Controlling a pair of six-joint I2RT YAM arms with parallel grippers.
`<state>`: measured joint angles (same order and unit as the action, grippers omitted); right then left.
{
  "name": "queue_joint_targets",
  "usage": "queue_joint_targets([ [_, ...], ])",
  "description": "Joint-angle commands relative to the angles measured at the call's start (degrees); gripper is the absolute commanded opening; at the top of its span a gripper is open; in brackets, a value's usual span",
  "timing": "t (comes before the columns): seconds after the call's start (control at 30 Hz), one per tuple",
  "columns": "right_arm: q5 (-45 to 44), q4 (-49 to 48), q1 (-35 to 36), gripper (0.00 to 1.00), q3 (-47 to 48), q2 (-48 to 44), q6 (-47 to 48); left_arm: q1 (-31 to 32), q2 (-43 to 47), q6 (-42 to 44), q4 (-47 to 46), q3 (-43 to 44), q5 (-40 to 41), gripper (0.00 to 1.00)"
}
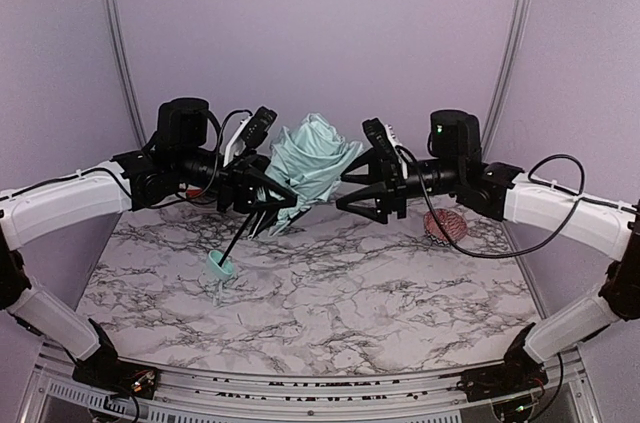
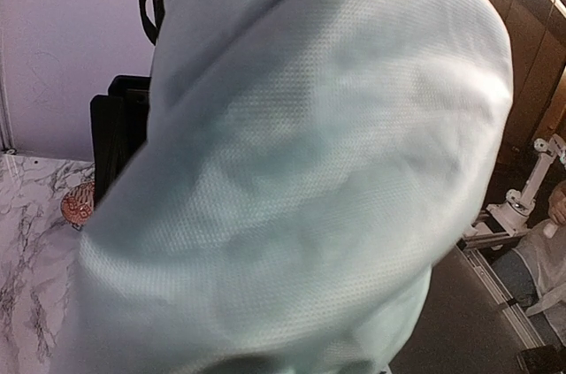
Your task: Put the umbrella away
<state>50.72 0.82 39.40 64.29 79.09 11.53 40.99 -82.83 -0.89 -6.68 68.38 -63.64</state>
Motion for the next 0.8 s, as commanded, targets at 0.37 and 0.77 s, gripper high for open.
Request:
queue_joint_targets([
  [0.37,-32.4,-25.2,14.7,0.56,-12.6,-5.8,17.5,1.1,1.3,-8.9,-9.1,2.7,0.0,0.0],
  [0.77,-44.3,-28.0,16.4,0.4,-13.8,-4.9,27.9,1.5,1.5,-10.0,-10.3,2.9,-0.1,0.0],
])
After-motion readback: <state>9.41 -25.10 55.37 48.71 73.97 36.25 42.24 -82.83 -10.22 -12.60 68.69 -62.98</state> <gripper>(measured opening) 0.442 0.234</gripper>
